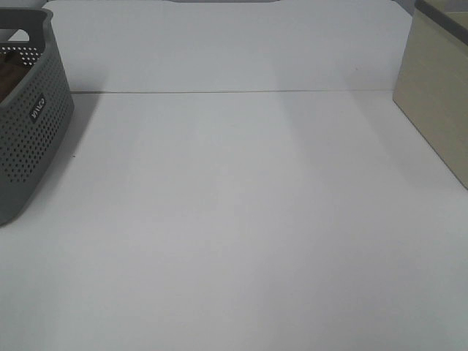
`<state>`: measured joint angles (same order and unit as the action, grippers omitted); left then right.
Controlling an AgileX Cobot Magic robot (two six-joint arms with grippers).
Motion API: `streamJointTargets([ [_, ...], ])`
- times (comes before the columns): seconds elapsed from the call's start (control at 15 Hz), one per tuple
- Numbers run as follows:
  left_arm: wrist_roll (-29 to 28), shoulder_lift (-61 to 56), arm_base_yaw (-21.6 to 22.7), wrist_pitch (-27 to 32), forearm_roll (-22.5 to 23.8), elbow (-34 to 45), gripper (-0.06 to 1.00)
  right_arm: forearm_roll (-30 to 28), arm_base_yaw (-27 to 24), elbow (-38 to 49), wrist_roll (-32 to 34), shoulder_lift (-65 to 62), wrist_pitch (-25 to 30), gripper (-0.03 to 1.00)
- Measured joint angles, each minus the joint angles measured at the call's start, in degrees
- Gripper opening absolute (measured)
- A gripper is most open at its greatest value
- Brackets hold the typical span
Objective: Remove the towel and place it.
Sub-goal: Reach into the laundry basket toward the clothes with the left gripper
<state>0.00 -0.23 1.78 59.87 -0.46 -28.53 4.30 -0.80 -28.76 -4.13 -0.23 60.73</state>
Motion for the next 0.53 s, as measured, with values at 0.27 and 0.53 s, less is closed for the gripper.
streamJointTargets([
  [0.27,0.00,0.00,0.00,0.00,0.00,0.00,0.99,0.00,0.00,0.00,0.00,0.00,0.00,0.83],
  [0.53,1.95,2.92,0.00,2.18,0.06,-1.78,0.99,0.00,0.00,0.00,0.00,0.00,0.00,0.83],
])
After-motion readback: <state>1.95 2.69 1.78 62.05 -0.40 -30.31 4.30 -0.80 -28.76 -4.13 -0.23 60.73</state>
